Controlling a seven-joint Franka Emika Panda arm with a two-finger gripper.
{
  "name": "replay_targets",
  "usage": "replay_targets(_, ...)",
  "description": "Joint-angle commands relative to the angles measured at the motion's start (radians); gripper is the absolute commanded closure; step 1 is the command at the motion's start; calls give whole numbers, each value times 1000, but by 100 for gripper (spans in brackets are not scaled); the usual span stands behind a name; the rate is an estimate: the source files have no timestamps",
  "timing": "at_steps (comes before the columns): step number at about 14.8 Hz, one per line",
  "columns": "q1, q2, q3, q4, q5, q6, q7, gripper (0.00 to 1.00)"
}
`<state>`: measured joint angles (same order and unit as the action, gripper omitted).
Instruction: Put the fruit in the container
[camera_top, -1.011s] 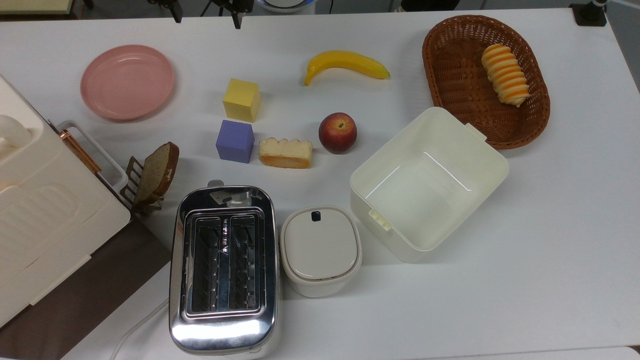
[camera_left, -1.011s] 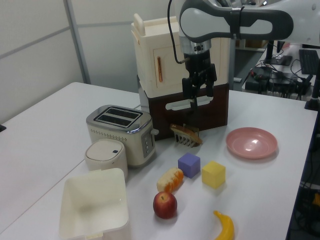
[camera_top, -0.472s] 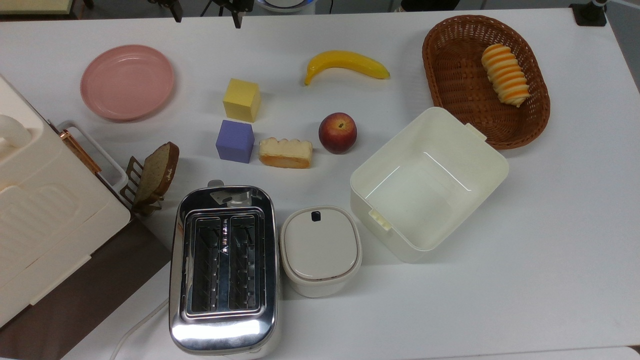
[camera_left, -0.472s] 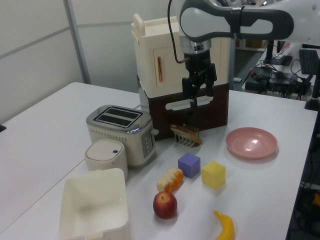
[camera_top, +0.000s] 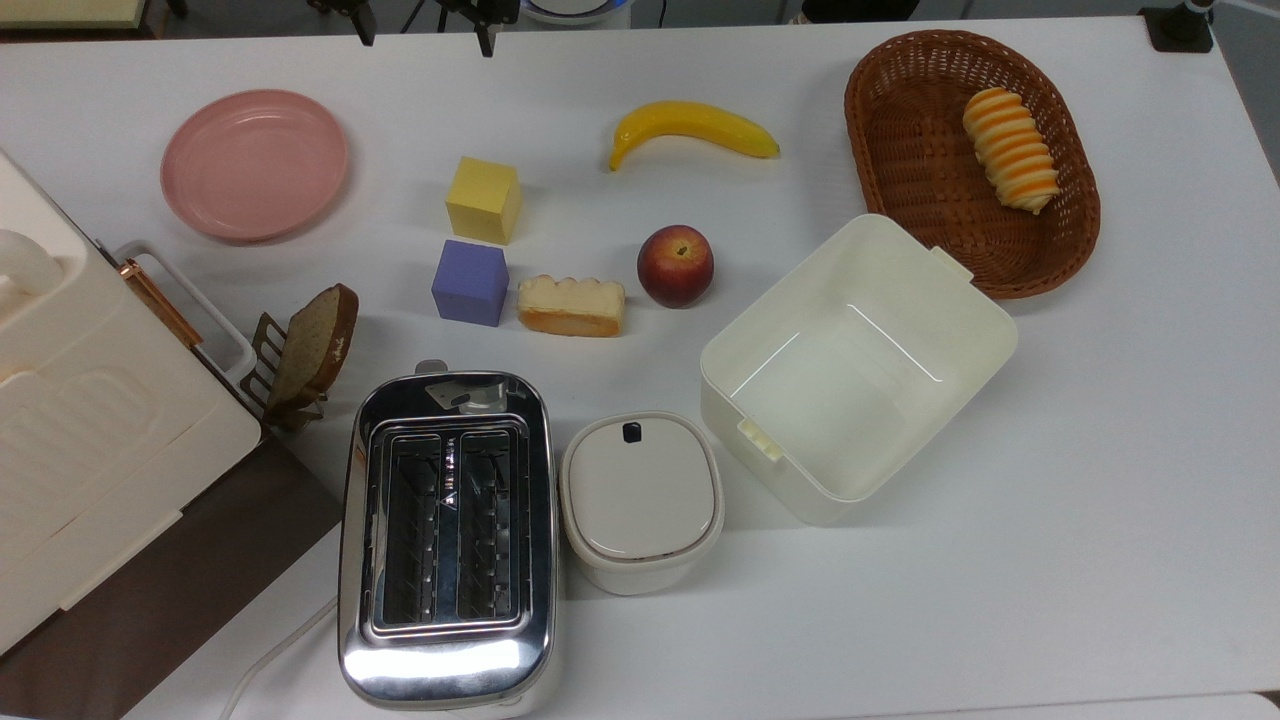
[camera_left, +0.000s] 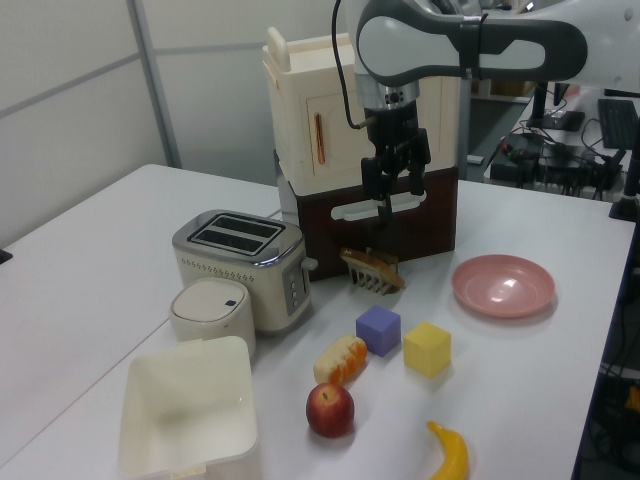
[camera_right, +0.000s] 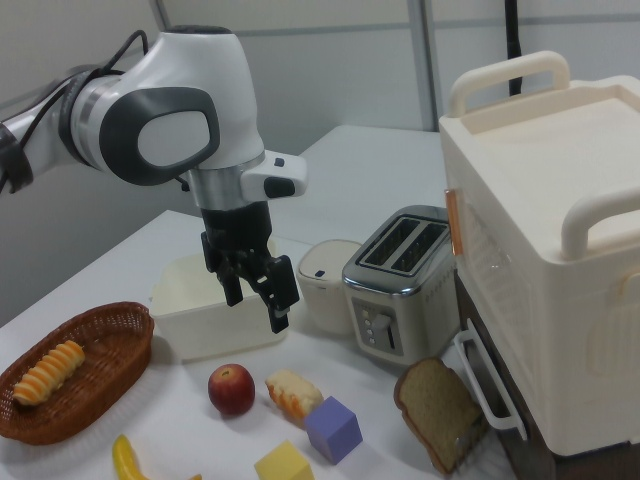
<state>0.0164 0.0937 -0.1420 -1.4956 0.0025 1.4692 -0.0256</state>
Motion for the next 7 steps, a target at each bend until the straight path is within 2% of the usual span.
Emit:
replay_targets(1,2,-26,-5,-18,-6,-7,10,0)
replay_targets(7,0,-25,-7,-17,-7,-1,16,0)
